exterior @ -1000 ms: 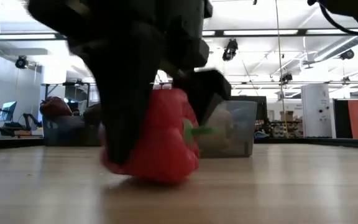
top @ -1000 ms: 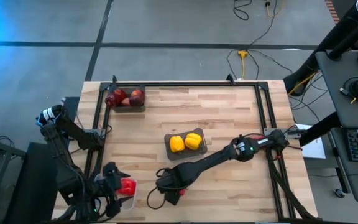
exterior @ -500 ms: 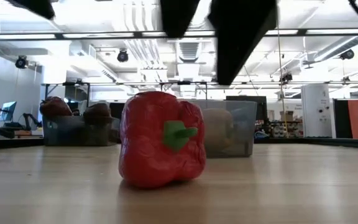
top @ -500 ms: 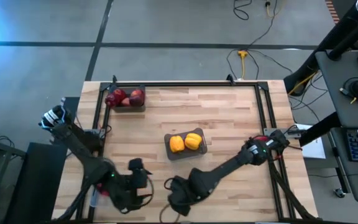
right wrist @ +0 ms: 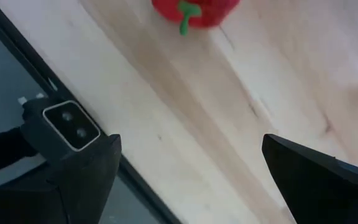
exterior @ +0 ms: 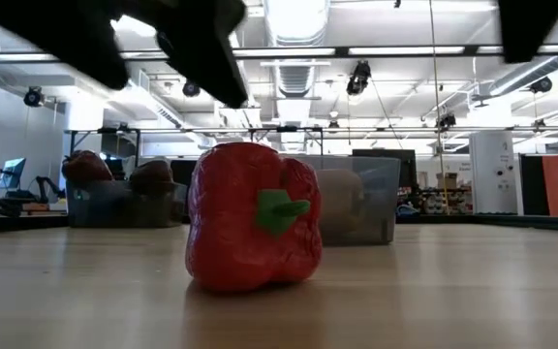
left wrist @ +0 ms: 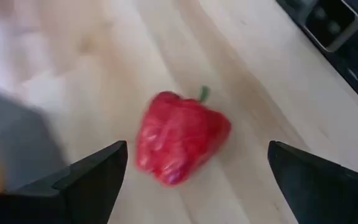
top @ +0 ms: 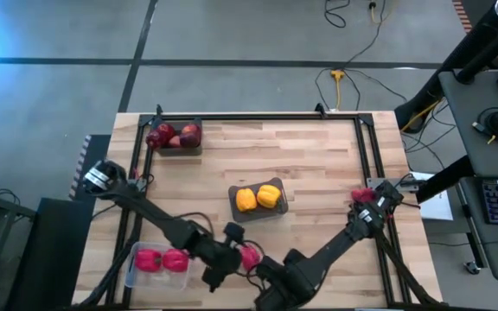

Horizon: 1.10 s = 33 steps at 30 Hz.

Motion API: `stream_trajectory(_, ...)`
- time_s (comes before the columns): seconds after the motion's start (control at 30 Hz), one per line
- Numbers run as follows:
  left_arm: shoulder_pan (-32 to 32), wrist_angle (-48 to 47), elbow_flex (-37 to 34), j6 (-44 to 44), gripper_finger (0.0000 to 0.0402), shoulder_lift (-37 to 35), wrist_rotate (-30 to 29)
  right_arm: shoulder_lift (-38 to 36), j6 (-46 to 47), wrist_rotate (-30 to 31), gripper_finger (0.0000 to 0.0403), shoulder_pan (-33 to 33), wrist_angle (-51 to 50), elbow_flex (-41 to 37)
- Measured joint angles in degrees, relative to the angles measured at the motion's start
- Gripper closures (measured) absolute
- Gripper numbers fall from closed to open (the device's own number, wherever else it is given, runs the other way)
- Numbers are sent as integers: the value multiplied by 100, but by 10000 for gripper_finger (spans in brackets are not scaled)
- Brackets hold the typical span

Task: Sort produce into baskets
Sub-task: Put the bottom red bell pepper into the transparent bin

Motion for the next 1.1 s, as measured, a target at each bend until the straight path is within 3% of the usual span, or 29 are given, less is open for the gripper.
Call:
stream_trajectory(0.13,215,-49,272,560,32,455,725,0,413,-137,21,149,-27,0)
stream_trajectory(0.47,448,-48,626,1283,32,899,586,-4,1219,-170,21,449,-37,0)
stream_trajectory(0.6,586,-19,492,1386,32,899,894,-4,1251,-143,21,458,-37,0)
stream_trajectory(0.87,779,584,74,669,36,903,1042,-4,1170,-138,21,431,-37,0)
stream_trajectory(1.1,638,1075,-25,-85,67,1138,1102,-4,1177,-127,21,390,-34,0)
